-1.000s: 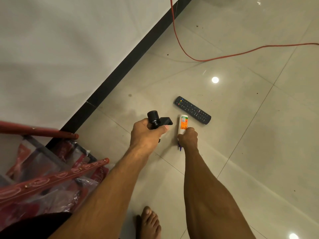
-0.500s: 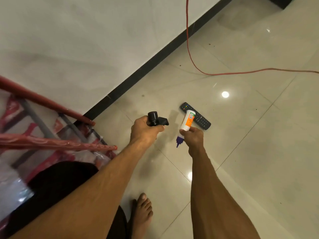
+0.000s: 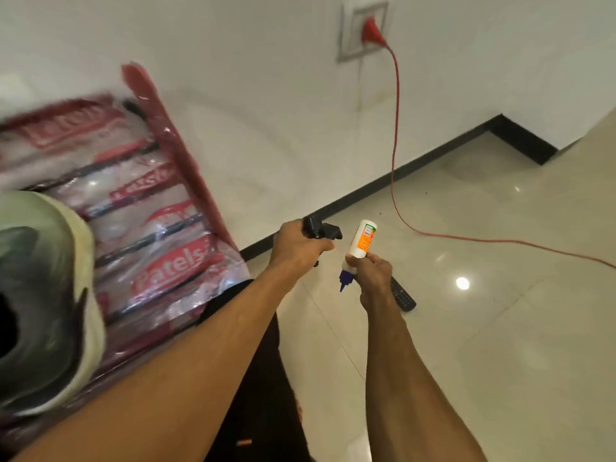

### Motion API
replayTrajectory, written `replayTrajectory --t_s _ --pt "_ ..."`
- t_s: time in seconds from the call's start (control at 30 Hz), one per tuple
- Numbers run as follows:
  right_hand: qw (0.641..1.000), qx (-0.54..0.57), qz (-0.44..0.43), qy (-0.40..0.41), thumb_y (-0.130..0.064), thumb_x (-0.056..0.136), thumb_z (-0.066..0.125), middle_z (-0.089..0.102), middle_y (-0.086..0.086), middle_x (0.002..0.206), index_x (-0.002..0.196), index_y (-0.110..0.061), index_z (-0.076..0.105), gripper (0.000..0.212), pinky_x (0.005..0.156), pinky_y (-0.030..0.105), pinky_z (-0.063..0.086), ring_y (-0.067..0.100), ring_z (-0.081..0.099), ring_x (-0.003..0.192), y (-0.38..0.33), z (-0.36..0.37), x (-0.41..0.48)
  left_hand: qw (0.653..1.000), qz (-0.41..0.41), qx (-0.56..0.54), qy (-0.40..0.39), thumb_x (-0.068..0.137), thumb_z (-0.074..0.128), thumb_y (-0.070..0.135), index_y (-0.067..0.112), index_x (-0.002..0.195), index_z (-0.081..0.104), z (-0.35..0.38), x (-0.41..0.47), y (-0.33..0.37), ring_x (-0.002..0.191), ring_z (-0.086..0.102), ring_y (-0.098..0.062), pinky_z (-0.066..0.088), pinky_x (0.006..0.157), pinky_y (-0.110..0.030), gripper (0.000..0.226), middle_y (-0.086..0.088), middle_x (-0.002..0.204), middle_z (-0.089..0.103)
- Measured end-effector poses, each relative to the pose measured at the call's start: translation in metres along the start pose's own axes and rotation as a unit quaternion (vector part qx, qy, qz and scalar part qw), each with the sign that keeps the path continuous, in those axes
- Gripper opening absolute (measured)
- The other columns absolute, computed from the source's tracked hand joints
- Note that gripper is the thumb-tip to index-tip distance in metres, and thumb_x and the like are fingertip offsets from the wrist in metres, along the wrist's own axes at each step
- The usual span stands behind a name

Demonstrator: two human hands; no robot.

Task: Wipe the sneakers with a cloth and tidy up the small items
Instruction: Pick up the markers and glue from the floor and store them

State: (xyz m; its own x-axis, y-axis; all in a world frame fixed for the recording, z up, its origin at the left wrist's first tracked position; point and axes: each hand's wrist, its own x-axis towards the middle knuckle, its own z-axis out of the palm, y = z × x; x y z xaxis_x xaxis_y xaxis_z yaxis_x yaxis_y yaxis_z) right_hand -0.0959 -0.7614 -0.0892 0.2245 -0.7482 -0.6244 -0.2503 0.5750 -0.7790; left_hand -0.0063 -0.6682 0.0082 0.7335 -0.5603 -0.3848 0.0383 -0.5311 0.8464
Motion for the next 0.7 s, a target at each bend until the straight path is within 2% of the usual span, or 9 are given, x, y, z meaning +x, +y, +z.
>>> replayTrajectory --t_s 0.07,0.17,0.23,0.3,0.47,0.57,0.7 --pt "0.999 0.018 -0.027 -0.004 -0.005 0.086 0.07 0.055 0.005 0.113 0.132 -0.004 0.051 0.05 0.077 0.03 0.047 0.022 0.055 0.099 -0.02 0.006 -0.02 1.0 0.022 -0.005 0.005 0.083 0.076 0.017 0.012 0.115 0.063 -0.017 -0.015 0.014 0.084 0.061 -0.014 0.045 0.056 -0.012 0.035 -0.004 0.102 0.067" --pt "0.996 0.064 -0.062 -0.018 -0.002 0.084 0.069 0.06 0.01 0.117 0.129 -0.003 0.054 0.047 0.081 0.032 0.051 0.025 0.059 0.1 -0.044 0.012 -0.064 0.998 0.06 -0.01 0.006 0.08 0.078 0.011 0.014 0.101 0.064 -0.053 -0.046 0.036 0.073 0.061 -0.009 0.047 0.049 -0.01 0.025 0.002 0.086 0.065" --pt "0.993 0.078 -0.08 -0.022 -0.002 0.084 0.069 0.059 0.01 0.115 0.129 -0.003 0.052 0.048 0.076 0.029 0.051 0.024 0.059 0.102 -0.059 0.018 -0.091 0.997 0.08 -0.01 0.02 0.076 0.081 0.011 0.016 0.095 0.063 -0.074 -0.059 0.047 0.077 0.064 -0.013 0.051 0.057 -0.014 0.026 0.001 0.086 0.066" --pt "0.99 0.089 -0.101 -0.031 -0.004 0.083 0.071 0.057 0.008 0.113 0.127 -0.005 0.051 0.049 0.069 0.025 0.05 0.023 0.058 0.102 -0.074 0.026 -0.121 0.994 0.098 -0.021 0.031 0.075 0.082 0.011 0.014 0.096 0.064 -0.098 -0.073 0.057 0.082 0.066 -0.016 0.054 0.057 -0.016 0.027 0.0 0.088 0.066" --pt "0.981 0.089 -0.166 -0.051 -0.008 0.082 0.074 0.057 0.004 0.106 0.114 -0.011 0.053 0.039 0.072 0.025 0.05 0.02 0.058 0.095 -0.109 0.058 -0.197 0.987 0.148 -0.033 0.063 0.076 0.081 0.013 0.003 0.111 0.061 -0.162 -0.109 0.081 0.082 0.067 -0.018 0.06 0.066 -0.025 0.042 -0.011 0.103 0.066" --pt "0.971 0.079 -0.214 -0.068 -0.008 0.079 0.077 0.057 0.002 0.1 0.104 -0.015 0.053 0.035 0.063 0.022 0.05 0.017 0.059 0.085 -0.13 0.084 -0.239 0.978 0.176 -0.048 0.096 0.076 0.081 0.013 0.005 0.111 0.061 -0.205 -0.133 0.089 0.077 0.069 -0.017 0.06 0.062 -0.023 0.041 -0.01 0.099 0.067" --pt "0.953 0.065 -0.264 -0.136 -0.004 0.074 0.078 0.062 0.001 0.095 0.096 -0.015 0.059 0.031 0.072 0.028 0.057 0.012 0.061 0.076 -0.148 0.131 -0.298 0.953 0.218 -0.072 0.196 0.073 0.083 0.014 0.008 0.106 0.064 -0.274 -0.174 0.083 0.073 0.064 -0.011 0.053 0.052 -0.013 0.039 -0.006 0.097 0.067"
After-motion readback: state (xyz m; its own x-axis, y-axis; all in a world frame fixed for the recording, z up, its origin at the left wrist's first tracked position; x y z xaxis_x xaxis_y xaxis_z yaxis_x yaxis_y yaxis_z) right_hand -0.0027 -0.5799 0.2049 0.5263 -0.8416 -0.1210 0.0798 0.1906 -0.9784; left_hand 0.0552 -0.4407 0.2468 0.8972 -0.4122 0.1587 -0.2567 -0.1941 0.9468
